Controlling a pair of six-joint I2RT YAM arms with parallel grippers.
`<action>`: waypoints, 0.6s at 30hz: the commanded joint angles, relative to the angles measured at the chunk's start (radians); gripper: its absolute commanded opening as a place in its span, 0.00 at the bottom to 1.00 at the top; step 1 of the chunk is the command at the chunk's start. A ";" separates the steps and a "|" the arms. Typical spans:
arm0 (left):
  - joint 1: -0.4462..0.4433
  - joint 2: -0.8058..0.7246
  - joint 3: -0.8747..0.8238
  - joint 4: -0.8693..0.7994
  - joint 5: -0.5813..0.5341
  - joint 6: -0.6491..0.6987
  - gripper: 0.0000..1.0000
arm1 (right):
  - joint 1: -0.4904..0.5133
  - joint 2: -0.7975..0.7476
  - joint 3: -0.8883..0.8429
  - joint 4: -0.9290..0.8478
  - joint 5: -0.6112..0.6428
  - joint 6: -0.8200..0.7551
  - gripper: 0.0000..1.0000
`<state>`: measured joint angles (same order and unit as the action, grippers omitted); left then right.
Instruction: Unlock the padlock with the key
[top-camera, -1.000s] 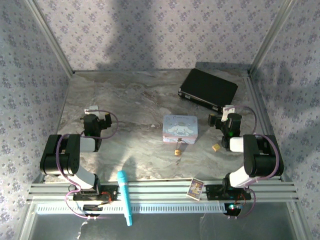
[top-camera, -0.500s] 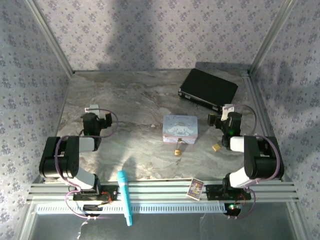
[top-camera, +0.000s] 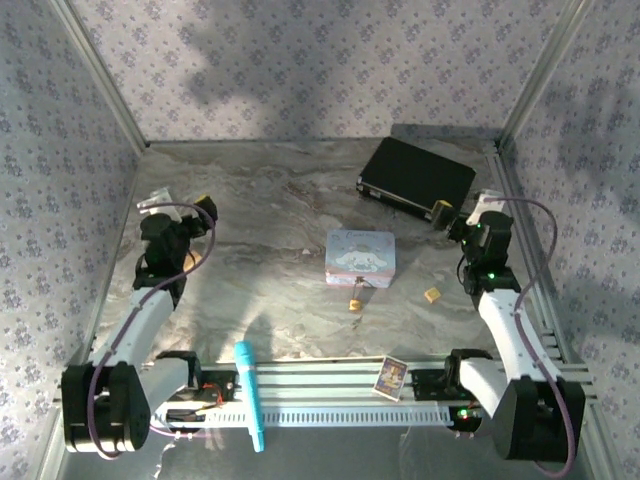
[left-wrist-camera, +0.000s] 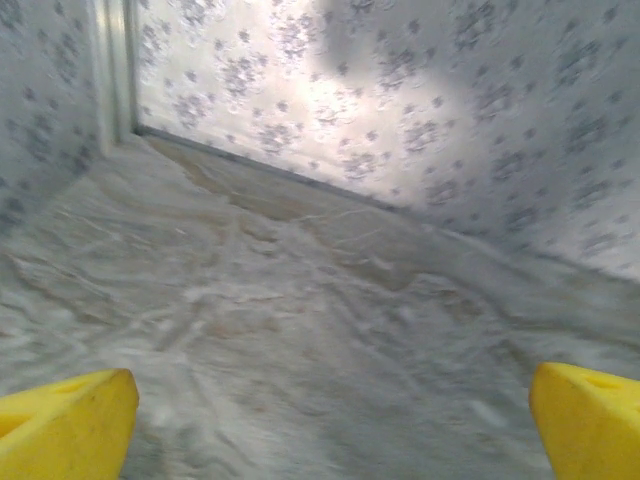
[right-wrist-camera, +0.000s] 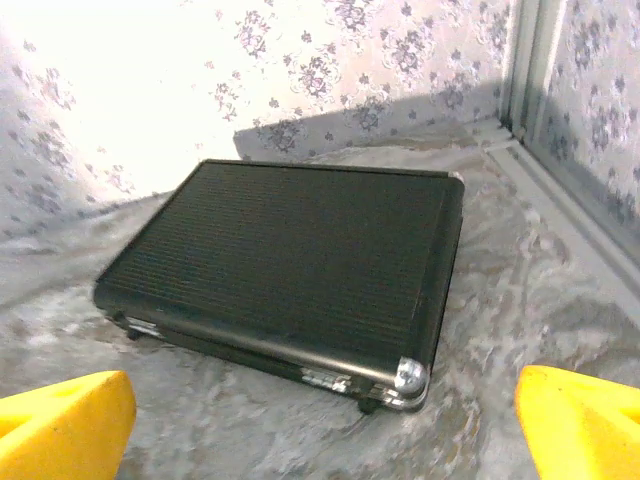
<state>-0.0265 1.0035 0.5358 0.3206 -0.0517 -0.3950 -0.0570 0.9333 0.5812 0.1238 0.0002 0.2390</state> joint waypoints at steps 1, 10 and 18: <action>-0.010 -0.029 0.030 -0.165 0.164 -0.251 1.00 | -0.017 -0.038 0.024 -0.287 -0.126 0.154 0.99; -0.283 0.020 0.240 -0.721 0.042 -0.295 1.00 | 0.212 -0.086 0.080 -0.628 -0.247 0.238 0.96; -0.582 -0.004 0.186 -0.728 -0.032 -0.424 0.99 | 0.703 -0.079 0.001 -0.681 0.030 0.474 0.80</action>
<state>-0.5449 1.0218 0.7353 -0.3508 -0.0212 -0.7540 0.5510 0.8433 0.6106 -0.4808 -0.0906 0.5892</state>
